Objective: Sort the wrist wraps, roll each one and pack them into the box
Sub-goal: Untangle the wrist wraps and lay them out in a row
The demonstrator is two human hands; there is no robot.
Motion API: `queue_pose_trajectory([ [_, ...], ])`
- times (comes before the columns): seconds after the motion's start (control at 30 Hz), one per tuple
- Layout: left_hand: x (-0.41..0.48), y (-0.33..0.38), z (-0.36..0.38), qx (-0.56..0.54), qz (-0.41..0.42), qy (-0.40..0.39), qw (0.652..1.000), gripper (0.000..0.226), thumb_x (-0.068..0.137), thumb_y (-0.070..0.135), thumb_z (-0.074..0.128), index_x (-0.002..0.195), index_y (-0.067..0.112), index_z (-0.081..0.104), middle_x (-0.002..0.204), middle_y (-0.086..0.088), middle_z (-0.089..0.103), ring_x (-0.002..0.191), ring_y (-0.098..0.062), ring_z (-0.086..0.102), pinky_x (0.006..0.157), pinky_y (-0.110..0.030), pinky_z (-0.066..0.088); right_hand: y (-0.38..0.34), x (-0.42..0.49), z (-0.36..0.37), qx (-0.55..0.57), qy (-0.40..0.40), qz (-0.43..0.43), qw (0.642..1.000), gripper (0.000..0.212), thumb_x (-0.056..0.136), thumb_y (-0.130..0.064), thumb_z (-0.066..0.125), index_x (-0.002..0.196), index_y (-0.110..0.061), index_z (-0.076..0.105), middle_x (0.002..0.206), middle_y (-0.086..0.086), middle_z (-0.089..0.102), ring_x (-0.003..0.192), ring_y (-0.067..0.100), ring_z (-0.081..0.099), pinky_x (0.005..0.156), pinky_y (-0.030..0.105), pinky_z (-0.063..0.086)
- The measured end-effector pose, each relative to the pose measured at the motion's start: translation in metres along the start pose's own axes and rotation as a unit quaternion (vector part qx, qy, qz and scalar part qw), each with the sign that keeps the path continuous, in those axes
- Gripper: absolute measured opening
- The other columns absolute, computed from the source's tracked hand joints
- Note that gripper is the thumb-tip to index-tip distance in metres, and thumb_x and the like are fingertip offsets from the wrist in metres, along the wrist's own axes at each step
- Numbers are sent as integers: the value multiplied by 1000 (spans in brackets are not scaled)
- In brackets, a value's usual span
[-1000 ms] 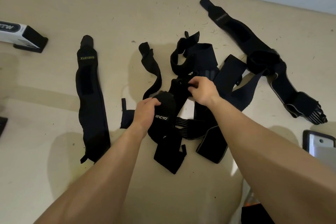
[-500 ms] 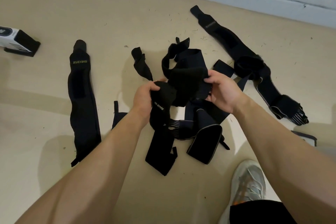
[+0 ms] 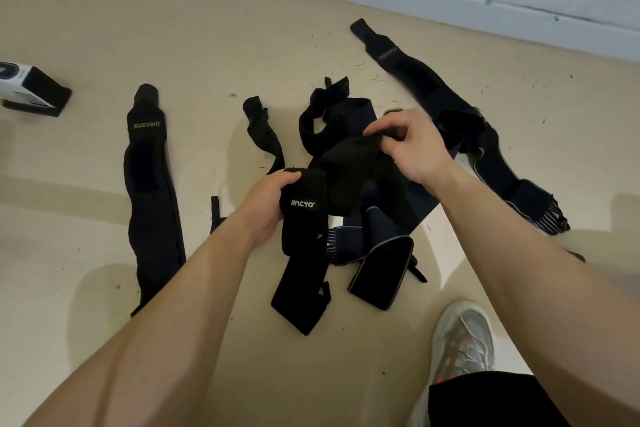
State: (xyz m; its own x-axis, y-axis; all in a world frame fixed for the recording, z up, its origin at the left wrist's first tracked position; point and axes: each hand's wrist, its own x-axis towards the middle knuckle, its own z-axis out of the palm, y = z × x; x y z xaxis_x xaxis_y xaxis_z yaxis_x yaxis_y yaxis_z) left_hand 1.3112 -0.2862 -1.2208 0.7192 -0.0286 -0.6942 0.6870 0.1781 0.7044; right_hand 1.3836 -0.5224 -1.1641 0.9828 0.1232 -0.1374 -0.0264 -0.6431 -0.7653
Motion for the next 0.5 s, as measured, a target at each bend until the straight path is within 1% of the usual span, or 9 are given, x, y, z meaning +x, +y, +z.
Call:
queue_pose_trajectory([
  [0.1, -5, 0, -3, -14, 14, -27, 999, 30, 101, 25, 53, 121, 7, 67, 116, -10, 73, 107, -23, 69, 92, -36, 53, 3, -2, -1, -88, 40, 36, 995, 36, 92, -4, 58, 97, -34, 78, 75, -8, 68, 72, 14, 63, 71, 31, 53],
  [0.13, -5, 0, -2, -8, 19, -32, 999, 26, 101, 25, 52, 115, 8, 67, 109, -8, 73, 101, -20, 68, 85, -33, 52, 5, -4, 1, -82, 31, 57, 994, 35, 93, -5, 57, 98, -35, 76, 67, -8, 63, 65, 11, 59, 64, 28, 47],
  [0.2, -6, -2, 0, 1, 22, -38, 999, 20, 101, 24, 52, 109, 11, 66, 100, -4, 71, 95, -18, 67, 79, -30, 52, 6, -8, 6, -43, 11, 87, 995, 30, 94, -10, 57, 99, -33, 76, 62, -9, 56, 60, 8, 53, 60, 25, 42],
  [0.27, -8, -5, 2, 8, 18, -33, 999, 21, 100, 25, 53, 110, 11, 65, 100, -5, 70, 97, -18, 67, 76, -29, 52, 7, -13, 9, 28, -12, 123, 992, 28, 94, -12, 56, 99, -29, 77, 71, -4, 66, 67, 11, 63, 66, 30, 54],
  [0.3, -9, -6, 2, 11, 16, -29, 999, 24, 99, 26, 55, 113, 10, 65, 104, -7, 70, 100, -20, 67, 76, -29, 53, 7, -15, 11, 77, -22, 147, 986, 31, 94, -9, 52, 102, -27, 76, 81, 4, 71, 74, 16, 68, 70, 35, 60],
  [0.37, -10, -8, 2, 32, 10, -32, 999, 37, 91, 32, 60, 118, 7, 66, 113, -11, 71, 108, -25, 67, 82, -34, 54, 8, -18, 14, 199, -16, 198, 960, 41, 92, 0, 43, 112, -20, 74, 103, 16, 74, 89, 24, 71, 75, 36, 63],
  [0.43, -14, -7, 4, 64, -5, -27, 998, 55, 76, 41, 68, 119, 7, 69, 119, -13, 72, 114, -29, 67, 96, -43, 55, 8, -20, 13, 326, 40, 233, 915, 38, 93, -1, 44, 115, -14, 73, 108, 16, 75, 94, 27, 74, 74, 34, 63],
  [0.47, -14, -7, 4, 78, -4, -14, 997, 53, 73, 41, 69, 115, 9, 72, 118, -12, 73, 114, -29, 67, 99, -44, 54, 10, -21, 12, 368, 79, 243, 894, 29, 96, -6, 50, 113, -12, 74, 107, 13, 76, 95, 27, 75, 74, 35, 63],
  [0.5, -15, -7, 3, 87, 13, 11, 996, 40, 79, 38, 68, 106, 10, 73, 112, -11, 73, 111, -28, 67, 96, -43, 54, 12, -20, 12, 393, 120, 252, 876, 20, 97, -11, 59, 110, -11, 74, 104, 10, 77, 94, 26, 76, 72, 35, 62],
])
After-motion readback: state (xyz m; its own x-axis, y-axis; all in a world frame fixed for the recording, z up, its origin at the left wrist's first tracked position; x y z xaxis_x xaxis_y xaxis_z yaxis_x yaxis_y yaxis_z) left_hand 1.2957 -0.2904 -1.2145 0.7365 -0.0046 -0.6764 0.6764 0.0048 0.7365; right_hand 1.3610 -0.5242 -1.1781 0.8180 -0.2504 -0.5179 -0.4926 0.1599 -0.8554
